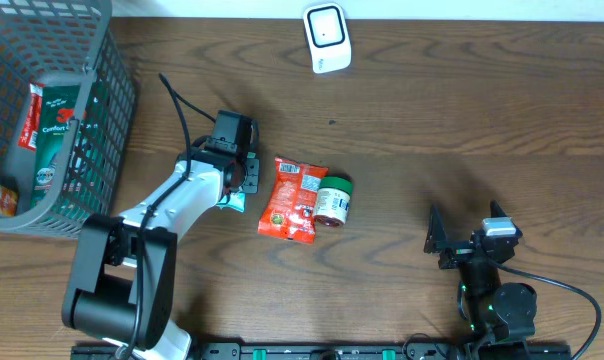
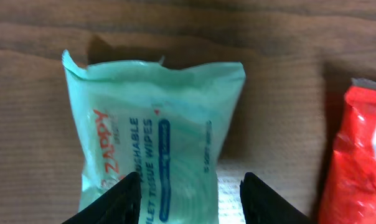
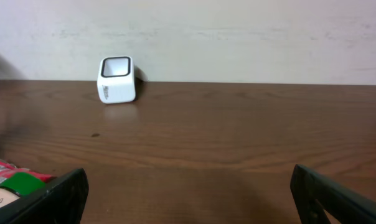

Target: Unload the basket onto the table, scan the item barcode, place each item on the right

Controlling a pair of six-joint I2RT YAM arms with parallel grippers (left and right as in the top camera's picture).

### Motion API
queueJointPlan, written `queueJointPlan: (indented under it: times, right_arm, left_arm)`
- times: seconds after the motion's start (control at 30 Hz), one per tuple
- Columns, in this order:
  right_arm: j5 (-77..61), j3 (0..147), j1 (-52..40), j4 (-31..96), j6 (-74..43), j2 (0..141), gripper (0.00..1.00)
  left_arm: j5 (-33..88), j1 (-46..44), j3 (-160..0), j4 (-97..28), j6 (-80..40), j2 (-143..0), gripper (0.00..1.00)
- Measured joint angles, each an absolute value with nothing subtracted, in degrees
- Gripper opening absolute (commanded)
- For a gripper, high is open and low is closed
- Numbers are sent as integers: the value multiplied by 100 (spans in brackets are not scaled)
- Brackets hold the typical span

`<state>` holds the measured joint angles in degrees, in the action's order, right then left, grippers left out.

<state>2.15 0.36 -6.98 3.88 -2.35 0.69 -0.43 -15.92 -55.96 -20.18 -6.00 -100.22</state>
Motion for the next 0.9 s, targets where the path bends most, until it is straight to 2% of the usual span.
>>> queueJointPlan:
  times: [0.1, 0.33, 0.43, 0.67, 0.9]
  right_arm:
    - [215, 36, -698, 390, -235, 69, 99]
    - [215, 36, -698, 388, -235, 69, 99]
    - [215, 36, -698, 388, -235, 69, 99]
    - [215, 36, -698, 388, -235, 69, 99]
    - [215, 36, -698, 388, -235, 69, 99]
  left_arm:
    - [-276, -1640, -5596, -1964, -598, -10086, 52]
    - [-642, -1706, -5596, -1907, -580, -10191, 42]
    - [-685, -1717, -5596, -1898, -558, -10197, 26]
    - [-764, -1780, -5596, -1800, -556, -10167, 8]
    - [-766, -1769, -5596, -1833, -576, -10038, 7]
